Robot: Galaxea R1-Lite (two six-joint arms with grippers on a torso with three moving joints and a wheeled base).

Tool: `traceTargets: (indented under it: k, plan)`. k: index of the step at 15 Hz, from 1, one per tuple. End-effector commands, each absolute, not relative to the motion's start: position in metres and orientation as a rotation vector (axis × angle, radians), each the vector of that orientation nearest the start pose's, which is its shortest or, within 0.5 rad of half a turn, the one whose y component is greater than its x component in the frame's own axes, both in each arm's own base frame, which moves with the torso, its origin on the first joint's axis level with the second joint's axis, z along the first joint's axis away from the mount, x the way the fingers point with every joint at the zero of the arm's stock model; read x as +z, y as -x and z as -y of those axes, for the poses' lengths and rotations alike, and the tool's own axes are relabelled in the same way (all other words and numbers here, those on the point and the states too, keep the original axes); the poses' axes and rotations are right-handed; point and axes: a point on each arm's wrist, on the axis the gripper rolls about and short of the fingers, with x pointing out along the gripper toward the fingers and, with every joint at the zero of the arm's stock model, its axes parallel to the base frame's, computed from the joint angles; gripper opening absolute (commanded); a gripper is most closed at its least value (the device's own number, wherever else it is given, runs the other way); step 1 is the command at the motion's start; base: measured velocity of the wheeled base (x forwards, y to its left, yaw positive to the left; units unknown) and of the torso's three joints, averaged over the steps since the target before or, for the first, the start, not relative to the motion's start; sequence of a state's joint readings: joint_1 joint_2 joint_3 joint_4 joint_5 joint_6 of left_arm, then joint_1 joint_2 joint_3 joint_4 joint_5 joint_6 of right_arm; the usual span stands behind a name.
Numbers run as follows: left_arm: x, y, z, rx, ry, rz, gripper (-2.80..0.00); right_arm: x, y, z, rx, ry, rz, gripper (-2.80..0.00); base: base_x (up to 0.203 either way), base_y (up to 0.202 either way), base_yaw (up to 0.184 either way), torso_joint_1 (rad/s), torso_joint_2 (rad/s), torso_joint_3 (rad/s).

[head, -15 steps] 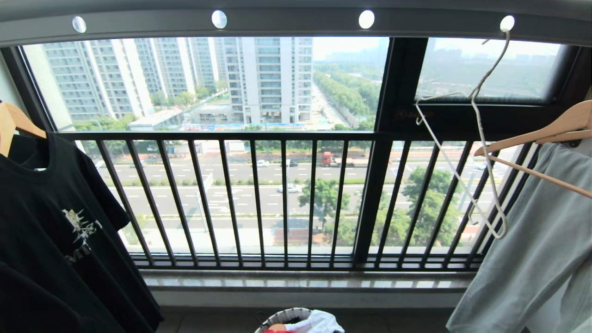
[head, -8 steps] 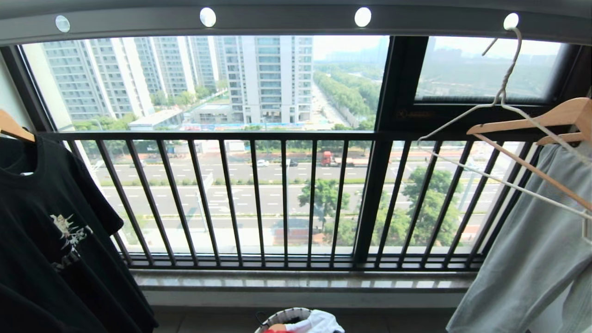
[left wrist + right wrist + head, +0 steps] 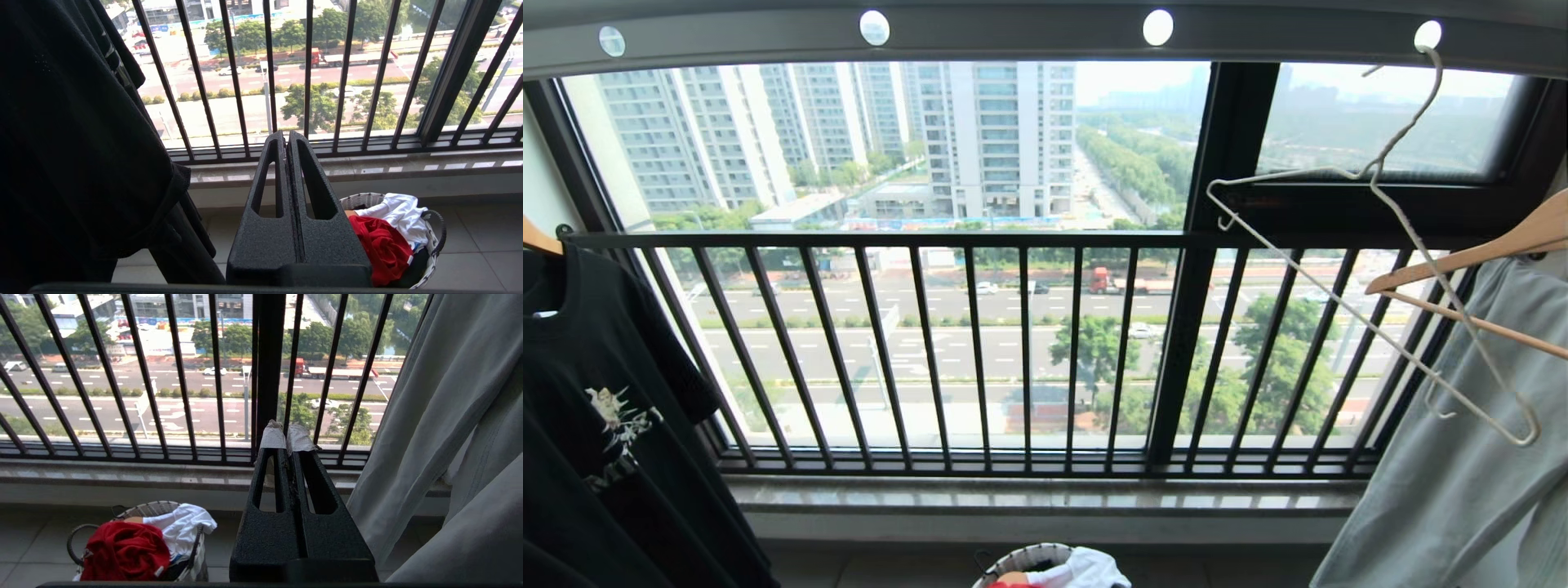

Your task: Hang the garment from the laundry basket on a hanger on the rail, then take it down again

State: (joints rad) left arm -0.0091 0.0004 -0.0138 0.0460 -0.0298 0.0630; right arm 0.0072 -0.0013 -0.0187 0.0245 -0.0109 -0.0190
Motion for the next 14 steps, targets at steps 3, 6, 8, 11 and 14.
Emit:
traceTargets:
  k: [3,6,8,11,14]
  plan:
    - [0.0744,0.0239,0.0003,-0.034,-0.036,-0.033,-2.80,0.0762,0.0239,-0.0002,0.024,0.069,-0.016,-2.80,0.000,0.000,0.000,0.000,0.00,0.000]
    - [0.0744,0.0239,0.0003,-0.033,-0.029,-0.033,-2.80,0.0759,0.0238,-0.0002,0.025,0.064,-0.016,-2.80,0.000,0.000,0.000,0.000,0.00,0.000]
    - [0.0744,0.0239,0.0003,-0.033,-0.029,-0.033,-2.80,0.0760,0.0238,-0.0002,0.023,0.058,-0.015,-2.80,0.000,0.000,0.000,0.000,0.00,0.000]
    - [0.0746,0.0239,0.0003,-0.033,-0.029,-0.032,-2.80,0.0760,0.0238,-0.0002,0.023,0.058,-0.015,-2.80,0.000,0.000,0.000,0.000,0.00,0.000]
    - [0.0745,0.0239,0.0003,-0.033,-0.029,-0.033,-2.80,0.0760,0.0238,-0.0002,0.023,0.058,-0.015,-2.80,0.000,0.000,0.000,0.000,0.00,0.000]
